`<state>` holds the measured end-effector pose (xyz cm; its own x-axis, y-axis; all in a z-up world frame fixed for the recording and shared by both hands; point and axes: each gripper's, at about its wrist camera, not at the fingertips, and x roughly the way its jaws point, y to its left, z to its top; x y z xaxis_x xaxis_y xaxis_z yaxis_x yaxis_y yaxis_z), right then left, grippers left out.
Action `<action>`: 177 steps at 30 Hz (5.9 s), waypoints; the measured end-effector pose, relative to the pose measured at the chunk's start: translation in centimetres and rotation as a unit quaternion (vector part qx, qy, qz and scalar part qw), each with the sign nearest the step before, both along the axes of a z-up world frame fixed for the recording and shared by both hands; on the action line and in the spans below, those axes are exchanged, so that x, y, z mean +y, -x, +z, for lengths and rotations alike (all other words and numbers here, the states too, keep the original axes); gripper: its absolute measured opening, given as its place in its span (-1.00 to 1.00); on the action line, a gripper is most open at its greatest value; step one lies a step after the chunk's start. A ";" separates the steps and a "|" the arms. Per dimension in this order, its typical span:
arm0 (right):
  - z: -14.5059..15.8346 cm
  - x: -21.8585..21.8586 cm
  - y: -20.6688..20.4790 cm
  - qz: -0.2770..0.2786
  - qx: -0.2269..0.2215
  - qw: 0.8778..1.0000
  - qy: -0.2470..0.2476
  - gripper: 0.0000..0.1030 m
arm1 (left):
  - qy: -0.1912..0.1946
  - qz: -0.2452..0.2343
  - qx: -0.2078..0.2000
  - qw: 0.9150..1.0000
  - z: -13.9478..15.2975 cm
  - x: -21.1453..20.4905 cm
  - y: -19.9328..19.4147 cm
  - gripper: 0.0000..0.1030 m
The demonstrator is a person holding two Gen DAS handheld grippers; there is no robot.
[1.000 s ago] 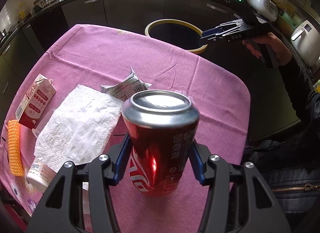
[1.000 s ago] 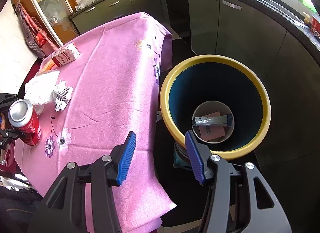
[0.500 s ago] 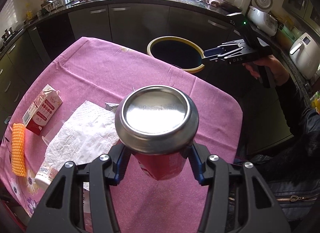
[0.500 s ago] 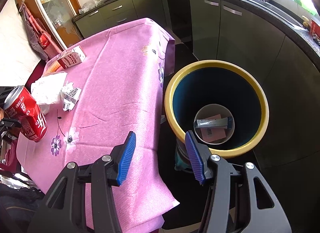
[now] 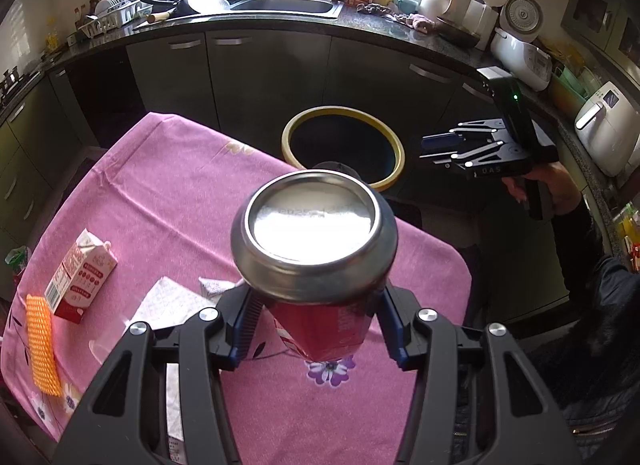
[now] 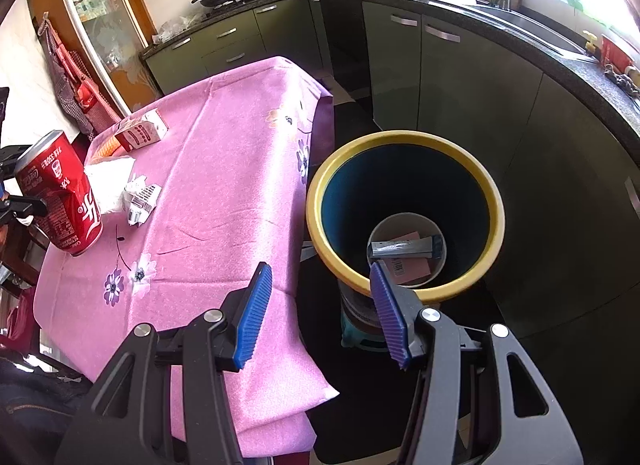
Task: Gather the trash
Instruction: 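Carry the cola can over the bin and open the left gripper, then grasp the crumpled silver wrapper with the right gripper, then drop the silver wrapper into the bin with the right gripper, then grasp the white pill bottle with the left gripper, then carry the pill bottle over the bin and open the left gripper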
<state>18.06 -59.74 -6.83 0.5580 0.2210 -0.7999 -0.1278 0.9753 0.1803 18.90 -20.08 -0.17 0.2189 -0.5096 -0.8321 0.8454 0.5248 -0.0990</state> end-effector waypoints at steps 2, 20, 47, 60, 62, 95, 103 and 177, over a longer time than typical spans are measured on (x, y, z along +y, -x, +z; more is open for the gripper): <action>0.2 -1.3 0.5 -0.011 -0.006 1.000 -0.001 0.00 | 0.001 -0.007 0.001 1.000 0.5 -2.0 -0.8 -0.03; -1.1 -9.9 4.8 -0.098 -0.011 0.995 -0.033 0.00 | -0.026 -0.033 0.023 0.999 -5.1 -24.2 -9.3 0.20; 1.4 17.6 -3.9 0.290 -0.047 0.954 0.056 0.26 | 0.190 0.240 -0.116 0.945 2.8 13.3 5.4 0.87; -2.3 28.5 -8.2 0.456 0.007 0.871 0.185 0.16 | 0.203 0.273 -0.107 0.934 0.9 17.8 8.7 0.87; -3.3 28.8 -8.9 0.457 0.021 0.868 0.194 0.14 | 0.205 0.272 -0.104 0.934 0.7 17.9 8.8 0.87; 0.2 7.4 -11.0 0.121 0.028 0.982 0.145 -0.34 | 0.203 0.255 -0.091 0.941 -0.1 16.9 8.4 0.87; -4.5 -1.4 -13.7 0.009 0.087 0.987 0.138 -0.33 | 0.192 0.248 -0.086 0.946 -0.3 16.0 8.3 0.87; -3.4 9.9 -7.5 0.073 0.032 0.991 0.105 0.12 | 0.029 0.245 -0.020 0.969 -4.3 21.9 -5.5 -0.12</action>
